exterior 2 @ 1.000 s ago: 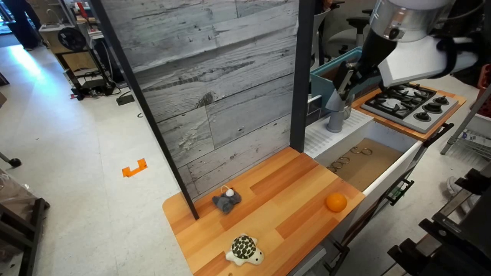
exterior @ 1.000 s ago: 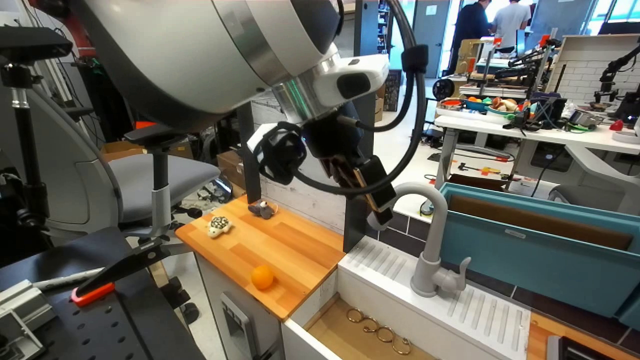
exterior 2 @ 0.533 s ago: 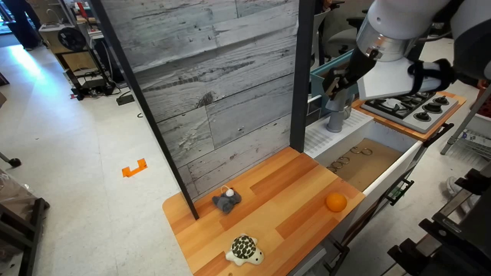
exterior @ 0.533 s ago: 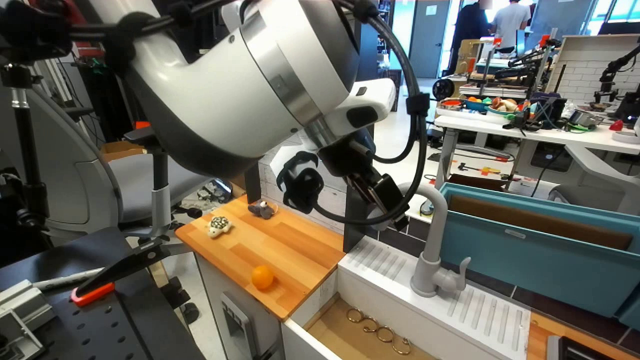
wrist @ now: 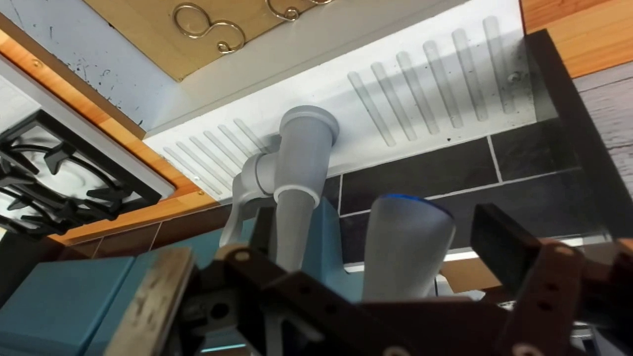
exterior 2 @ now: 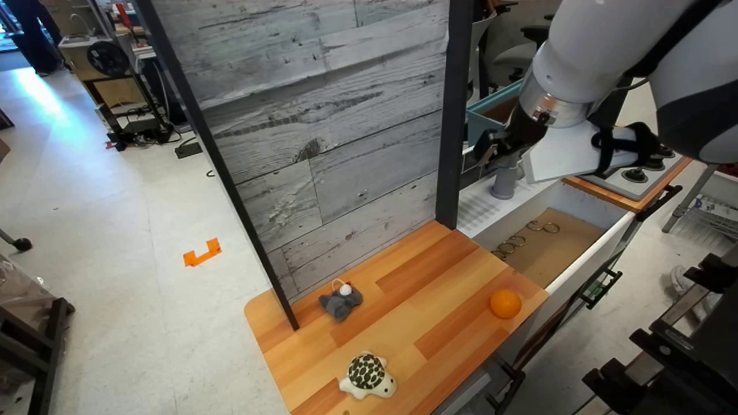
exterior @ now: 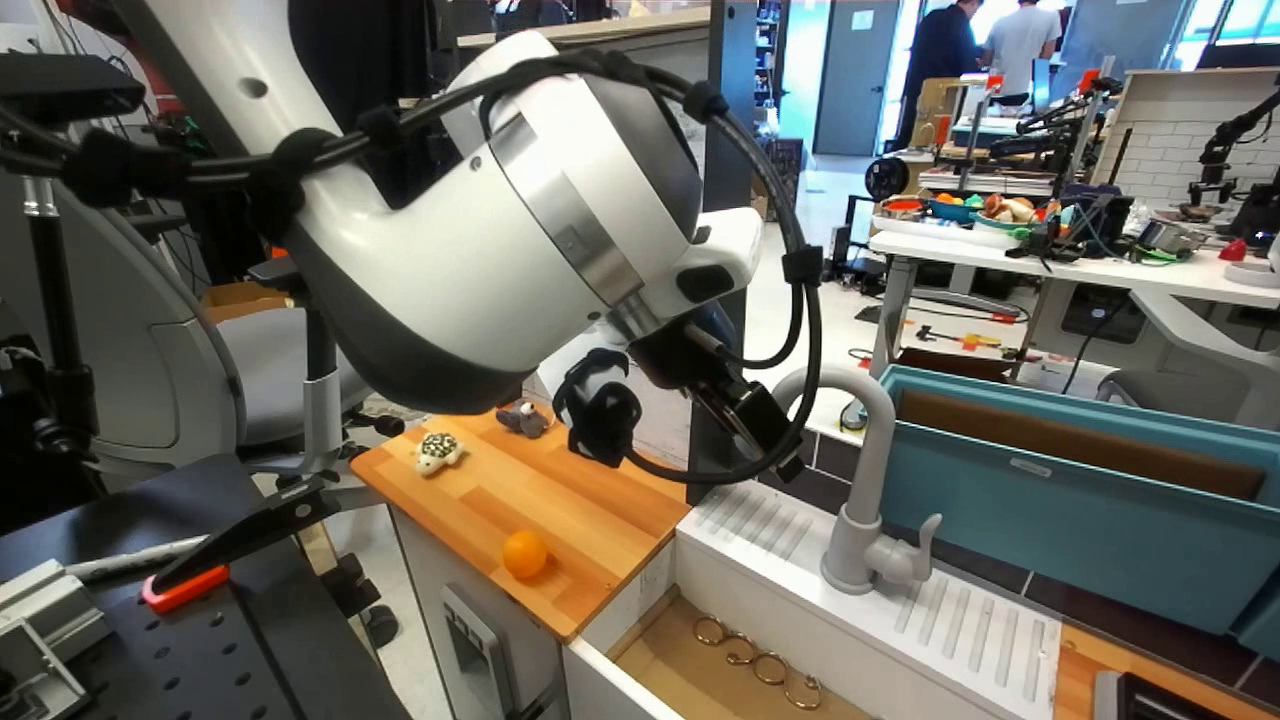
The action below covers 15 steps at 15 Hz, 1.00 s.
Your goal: Push the faucet to the middle
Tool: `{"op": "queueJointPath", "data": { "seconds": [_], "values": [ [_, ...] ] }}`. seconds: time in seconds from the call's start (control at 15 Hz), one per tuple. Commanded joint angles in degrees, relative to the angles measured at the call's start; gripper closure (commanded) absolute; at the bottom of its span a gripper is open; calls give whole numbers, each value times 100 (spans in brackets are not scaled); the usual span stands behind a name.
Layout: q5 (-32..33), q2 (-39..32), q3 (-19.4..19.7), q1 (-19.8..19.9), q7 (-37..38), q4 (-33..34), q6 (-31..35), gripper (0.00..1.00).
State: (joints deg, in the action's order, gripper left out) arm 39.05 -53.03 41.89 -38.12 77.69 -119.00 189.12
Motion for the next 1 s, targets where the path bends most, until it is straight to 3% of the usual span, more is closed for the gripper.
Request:
{"op": "queueJointPath", "data": {
  "seconds": [0.0, 0.53, 0.6, 0.93],
  "values": [
    [-139, -339, 404, -350, 160, -9, 441, 0],
    [-110, -384, 543, -235, 299, -171, 381, 0],
    [-1159, -258, 353, -191, -764, -443, 386, 0],
    [-3169, -40, 24, 49, -2544, -1042, 404, 0]
  ]
}}
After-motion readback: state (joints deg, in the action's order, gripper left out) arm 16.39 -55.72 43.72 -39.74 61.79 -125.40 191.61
